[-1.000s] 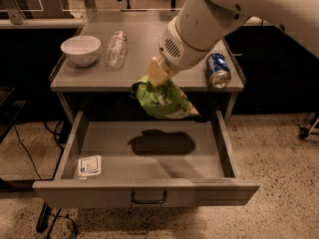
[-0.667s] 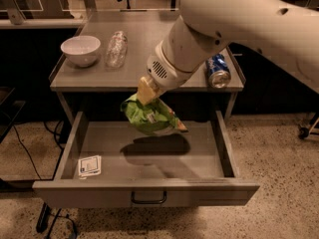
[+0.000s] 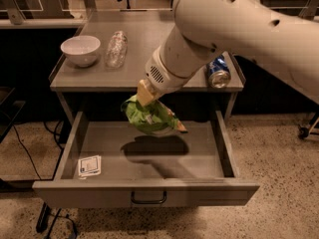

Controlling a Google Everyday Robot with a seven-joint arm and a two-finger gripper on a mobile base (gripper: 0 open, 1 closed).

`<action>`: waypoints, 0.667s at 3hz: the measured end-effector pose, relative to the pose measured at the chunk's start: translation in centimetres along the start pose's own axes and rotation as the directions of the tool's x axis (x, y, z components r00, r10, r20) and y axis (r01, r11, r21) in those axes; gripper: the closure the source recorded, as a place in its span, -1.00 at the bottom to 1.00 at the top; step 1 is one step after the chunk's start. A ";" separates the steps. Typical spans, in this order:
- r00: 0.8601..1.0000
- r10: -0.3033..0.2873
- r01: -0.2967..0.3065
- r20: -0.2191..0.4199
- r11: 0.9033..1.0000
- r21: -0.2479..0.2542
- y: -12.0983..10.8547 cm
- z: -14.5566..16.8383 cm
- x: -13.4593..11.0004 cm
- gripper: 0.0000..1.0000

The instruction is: Place green rice chip bag into top drawer

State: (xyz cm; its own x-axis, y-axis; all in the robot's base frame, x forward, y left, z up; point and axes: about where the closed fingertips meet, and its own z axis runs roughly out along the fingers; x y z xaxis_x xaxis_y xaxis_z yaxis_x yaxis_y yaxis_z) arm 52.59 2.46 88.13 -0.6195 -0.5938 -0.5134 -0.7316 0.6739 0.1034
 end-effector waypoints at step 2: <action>0.996 0.088 -0.087 -0.012 0.994 0.066 -1.9 3.2 1.7 1.00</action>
Offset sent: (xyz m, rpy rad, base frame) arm 0.0180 -0.0158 -0.0667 -0.0380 0.0438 -0.1709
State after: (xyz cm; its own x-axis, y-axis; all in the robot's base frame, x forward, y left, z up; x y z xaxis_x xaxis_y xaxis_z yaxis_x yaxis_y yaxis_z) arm 53.80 1.56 84.36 -0.6846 -0.5375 -0.4924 -0.6548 0.7502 0.0914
